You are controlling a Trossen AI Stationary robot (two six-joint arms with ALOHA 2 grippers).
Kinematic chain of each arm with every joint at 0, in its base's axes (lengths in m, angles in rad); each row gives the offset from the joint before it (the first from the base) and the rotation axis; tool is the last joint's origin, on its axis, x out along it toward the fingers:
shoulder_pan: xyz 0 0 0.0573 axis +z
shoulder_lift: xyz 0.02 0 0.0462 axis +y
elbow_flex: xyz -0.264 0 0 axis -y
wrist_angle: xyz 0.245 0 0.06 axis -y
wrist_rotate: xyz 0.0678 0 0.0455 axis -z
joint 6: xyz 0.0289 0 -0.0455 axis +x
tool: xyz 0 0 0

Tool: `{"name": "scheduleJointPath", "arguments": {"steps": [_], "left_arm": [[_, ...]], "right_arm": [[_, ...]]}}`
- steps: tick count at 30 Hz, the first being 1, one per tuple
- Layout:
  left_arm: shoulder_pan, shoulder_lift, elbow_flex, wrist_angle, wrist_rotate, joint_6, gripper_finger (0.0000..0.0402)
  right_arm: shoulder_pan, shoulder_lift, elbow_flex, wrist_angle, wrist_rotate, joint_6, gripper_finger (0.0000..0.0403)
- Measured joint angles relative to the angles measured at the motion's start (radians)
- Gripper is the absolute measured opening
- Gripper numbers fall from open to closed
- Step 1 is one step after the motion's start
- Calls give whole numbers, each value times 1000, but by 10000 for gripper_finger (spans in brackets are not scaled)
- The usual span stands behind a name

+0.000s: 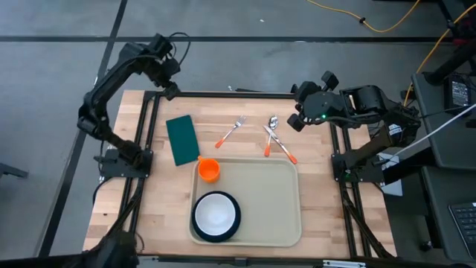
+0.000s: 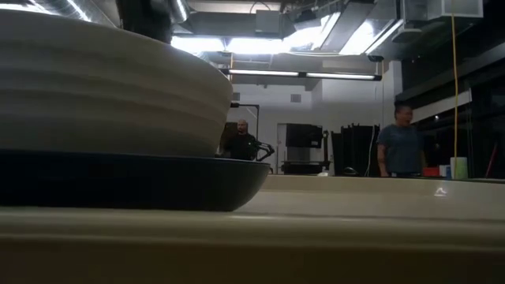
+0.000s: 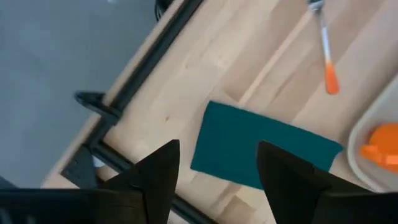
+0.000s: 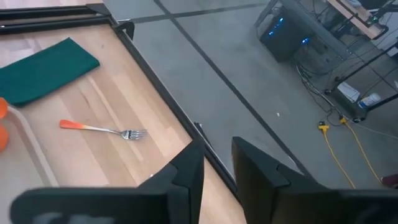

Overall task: Set up tray
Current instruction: Put the napkin on the tray to the right of the plate

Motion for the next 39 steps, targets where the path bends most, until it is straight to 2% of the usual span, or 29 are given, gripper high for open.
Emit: {"name": "scheduleJointPath", "arguments": {"steps": [5,9,12,18,23,29,36,39], "left_arm": [[112,31,-102,49,36,18,205],[158,36,-186,47,38,22,204],[165,36,-235,56,81,-1,198],[139,34,-325,82,79,-72,184],[117,34,-416,167,75,-175,182],[89,37,-508,315,49,-269,182],[42,89,-562,387,-103,-281,182],[24,142,-563,391,-125,-285,182]], "right_arm": [[0,0,0,-7,0,12,87],[0,0,0,-23,1,7,87],[0,0,0,-34,6,-11,87],[-9,0,0,-35,9,-33,87],[-20,0,0,-38,9,-46,87],[-24,0,0,-54,12,-65,87],[-24,0,0,-54,12,-72,87],[-24,0,0,-54,11,-75,87]]}}
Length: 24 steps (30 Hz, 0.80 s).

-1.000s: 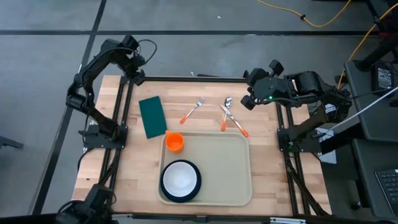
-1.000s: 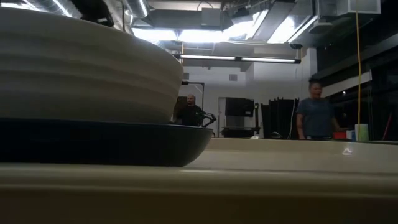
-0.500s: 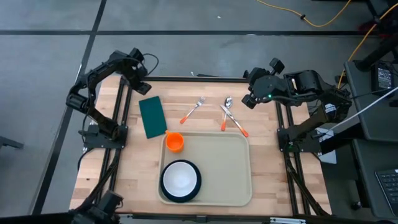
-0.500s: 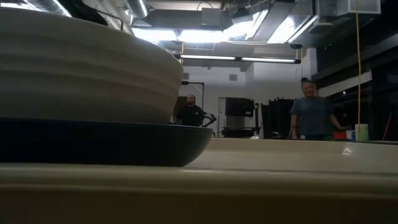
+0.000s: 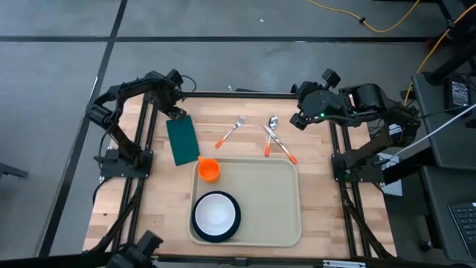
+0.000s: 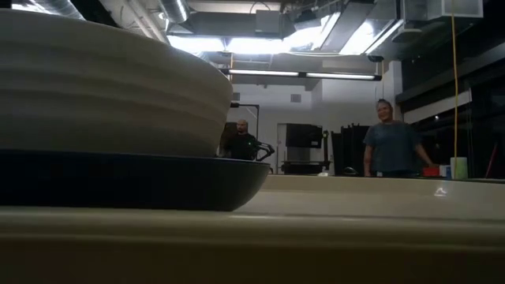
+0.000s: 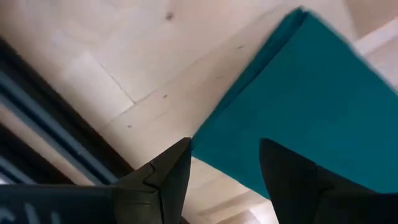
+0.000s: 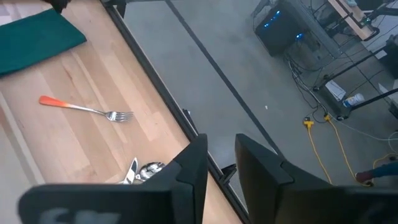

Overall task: Set up tray
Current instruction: Put the napkin on the tray to the right of the plate

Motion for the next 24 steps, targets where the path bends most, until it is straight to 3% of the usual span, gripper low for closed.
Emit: {"name": "scheduleJointPath", "arguments": {"steps": [8,17,24], "left_arm": [[-29,93,0,15,1,17,182],[-24,103,0,34,-30,35,176],[-24,107,0,23,22,44,173]], "right_arm": [[0,0,0,0,-8,-15,87],[0,0,0,0,-10,-19,87],[0,0,0,0,-11,-19,87]]}}
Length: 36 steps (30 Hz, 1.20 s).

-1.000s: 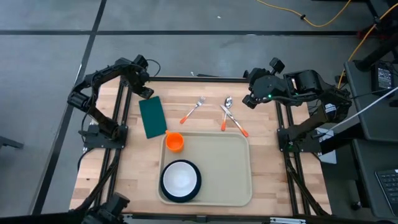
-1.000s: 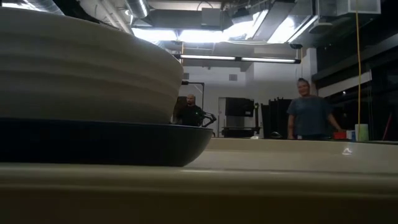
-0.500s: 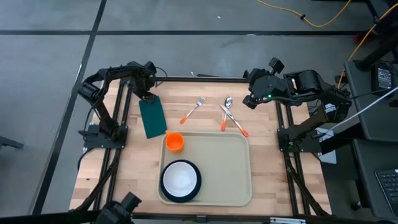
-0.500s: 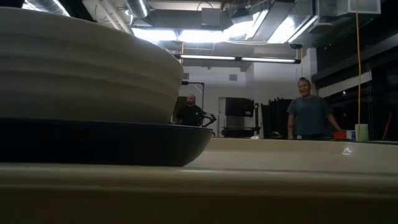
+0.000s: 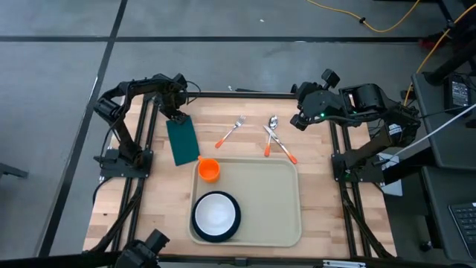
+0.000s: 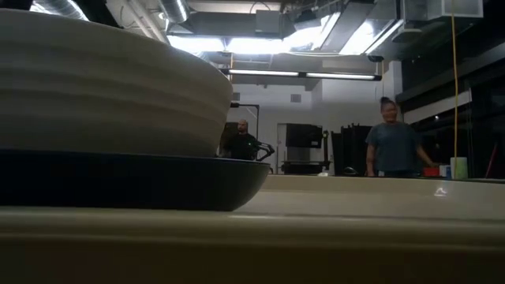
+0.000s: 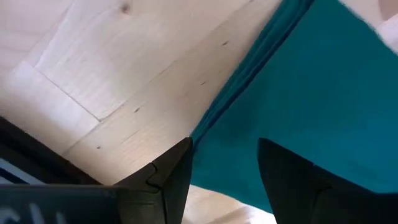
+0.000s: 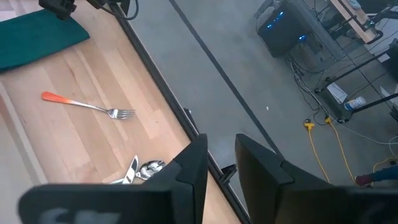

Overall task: Set up tray
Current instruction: Put the napkin on the tray to the right of the plate

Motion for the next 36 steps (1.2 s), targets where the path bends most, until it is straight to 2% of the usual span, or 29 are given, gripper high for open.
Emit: {"name": "scheduleJointPath", "arguments": {"steps": [7,12,18,22,29,36], "left_arm": [[-11,0,0,-15,12,25,173],[-47,0,0,-27,87,74,167],[-82,0,0,-17,92,80,138],[-94,0,0,-18,149,99,112],[-98,0,0,-16,86,96,92],[-99,0,10,-39,15,75,112]], "right_arm": [[0,0,0,0,-1,0,87],[0,0,0,0,-1,-2,87],[0,0,0,0,0,-4,87],[0,0,0,0,0,-3,87],[0,0,0,0,0,-3,87],[0,0,0,0,-1,-3,87]]}}
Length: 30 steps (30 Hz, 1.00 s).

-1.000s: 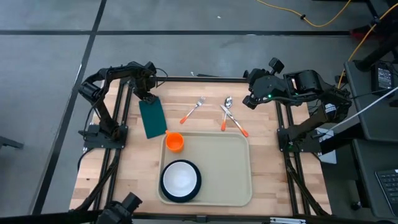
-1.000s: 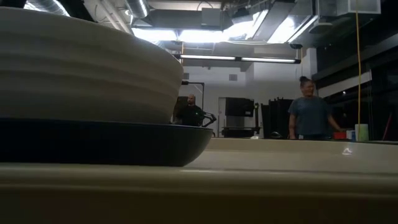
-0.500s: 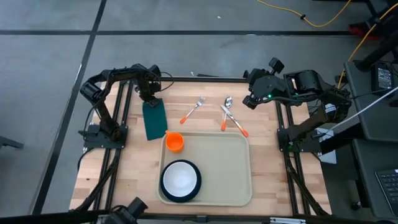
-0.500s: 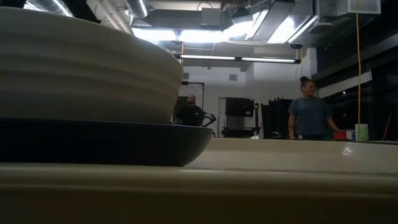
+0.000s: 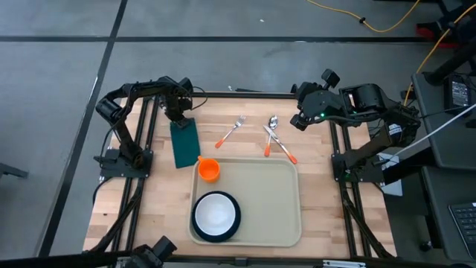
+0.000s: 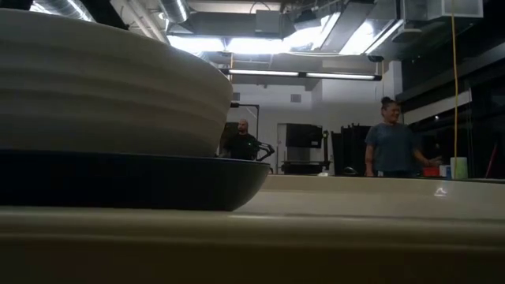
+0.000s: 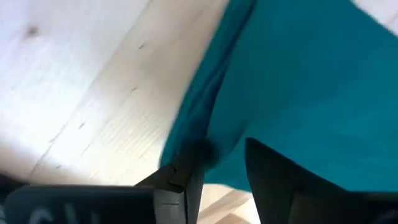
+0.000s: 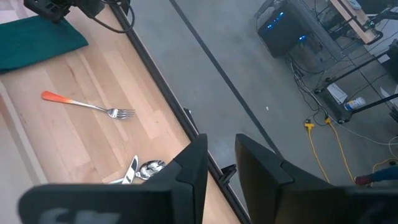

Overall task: Set up tray
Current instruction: Put the napkin on the tray to the right of the plate

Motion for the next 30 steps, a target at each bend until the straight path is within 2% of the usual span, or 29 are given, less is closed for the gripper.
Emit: {"name": "scheduleJointPath", "arguments": {"steps": [9,18,23,30], "left_arm": [[7,-1,63,-77,-108,-23,149],[118,-1,37,-125,-86,-25,168],[122,-1,37,-113,-28,-10,169],[114,26,37,-97,-43,-16,169]], "right_arm": [[0,0,0,0,0,0,87],[0,0,0,-11,1,-5,87],[-17,0,0,-10,0,-23,87],[-40,0,0,-10,0,-26,87]]}}
